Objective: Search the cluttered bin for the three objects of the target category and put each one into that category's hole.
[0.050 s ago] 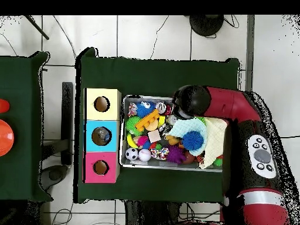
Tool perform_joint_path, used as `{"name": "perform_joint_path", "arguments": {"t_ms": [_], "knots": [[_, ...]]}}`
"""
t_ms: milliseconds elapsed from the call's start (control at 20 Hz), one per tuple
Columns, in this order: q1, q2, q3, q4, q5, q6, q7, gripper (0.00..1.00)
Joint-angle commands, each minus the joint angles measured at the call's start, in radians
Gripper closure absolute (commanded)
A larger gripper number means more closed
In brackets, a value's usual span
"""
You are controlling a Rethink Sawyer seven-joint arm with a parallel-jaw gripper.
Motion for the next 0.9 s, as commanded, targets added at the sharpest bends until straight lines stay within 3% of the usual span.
{"name": "perform_joint_path", "arguments": {"t_ms": [50,250,500,850,900], "knots": [[0.059,0.003,0.074,0.086,0.047,0.116,-0.027,0.00],[0.070,-0.015,0.067,0.110,0.066,0.123,-0.029,0.00],[0.083,-0.008,0.054,0.143,0.074,0.059,-0.014,0.00],[0.097,0.013,0.053,0.109,0.079,0.092,-0.028,0.00],[0.088,0.011,0.074,0.125,0.084,0.058,-0.041,0.00]]}}
